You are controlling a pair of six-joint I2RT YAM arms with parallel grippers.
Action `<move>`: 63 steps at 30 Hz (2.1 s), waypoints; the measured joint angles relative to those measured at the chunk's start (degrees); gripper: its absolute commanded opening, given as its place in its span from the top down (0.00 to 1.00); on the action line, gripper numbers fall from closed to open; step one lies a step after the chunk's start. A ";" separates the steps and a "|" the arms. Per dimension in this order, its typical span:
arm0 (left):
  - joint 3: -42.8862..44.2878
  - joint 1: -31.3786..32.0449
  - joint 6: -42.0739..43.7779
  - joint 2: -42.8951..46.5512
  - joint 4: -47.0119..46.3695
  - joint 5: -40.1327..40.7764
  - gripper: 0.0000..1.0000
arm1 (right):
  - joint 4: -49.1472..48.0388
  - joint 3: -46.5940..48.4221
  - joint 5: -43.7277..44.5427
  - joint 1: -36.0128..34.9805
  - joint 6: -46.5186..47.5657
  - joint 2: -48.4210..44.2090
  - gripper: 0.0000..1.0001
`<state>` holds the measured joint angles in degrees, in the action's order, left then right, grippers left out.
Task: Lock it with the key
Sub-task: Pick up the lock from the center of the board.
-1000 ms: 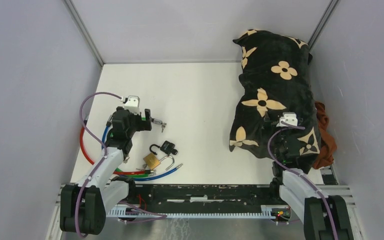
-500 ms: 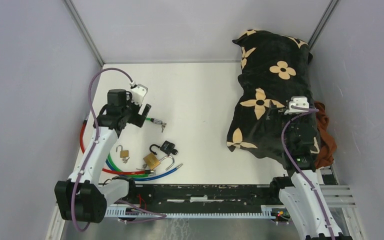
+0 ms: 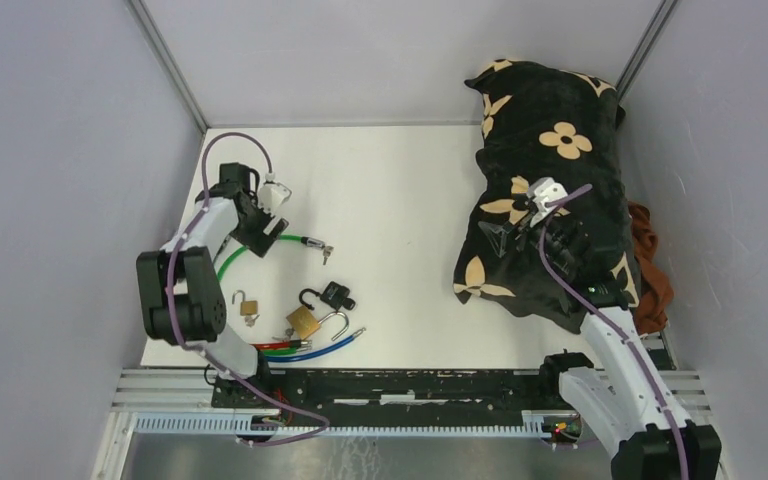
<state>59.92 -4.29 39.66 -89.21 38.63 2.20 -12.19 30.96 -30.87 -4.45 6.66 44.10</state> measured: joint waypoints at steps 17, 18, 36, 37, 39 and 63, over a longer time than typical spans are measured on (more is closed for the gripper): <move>20.13 -1.90 10.86 -22.18 7.30 -7.58 0.24 | 14.67 7.82 -1.29 -19.21 8.83 10.05 0.11; 20.15 -1.03 10.88 -22.18 8.00 -7.13 0.24 | 15.02 7.82 -0.90 -19.61 9.03 10.03 0.11; 10.51 8.98 11.52 -18.45 7.04 -4.92 0.98 | 18.12 7.82 1.68 -21.38 10.71 6.64 0.16; 9.51 9.25 11.39 -17.64 5.88 -4.39 0.98 | 17.81 7.82 1.79 -21.75 10.27 6.86 0.17; 8.04 9.62 11.15 -16.28 4.15 -3.80 0.98 | 16.41 8.02 2.21 -23.28 9.01 8.35 0.17; -22.56 28.33 53.16 37.79 -15.98 -1.25 0.98 | 13.42 54.86 -12.72 -33.57 -4.55 64.32 0.20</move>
<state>37.36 24.03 92.82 -51.42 22.65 0.95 1.23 85.82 -43.59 -38.02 2.11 108.42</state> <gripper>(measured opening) 0.069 0.796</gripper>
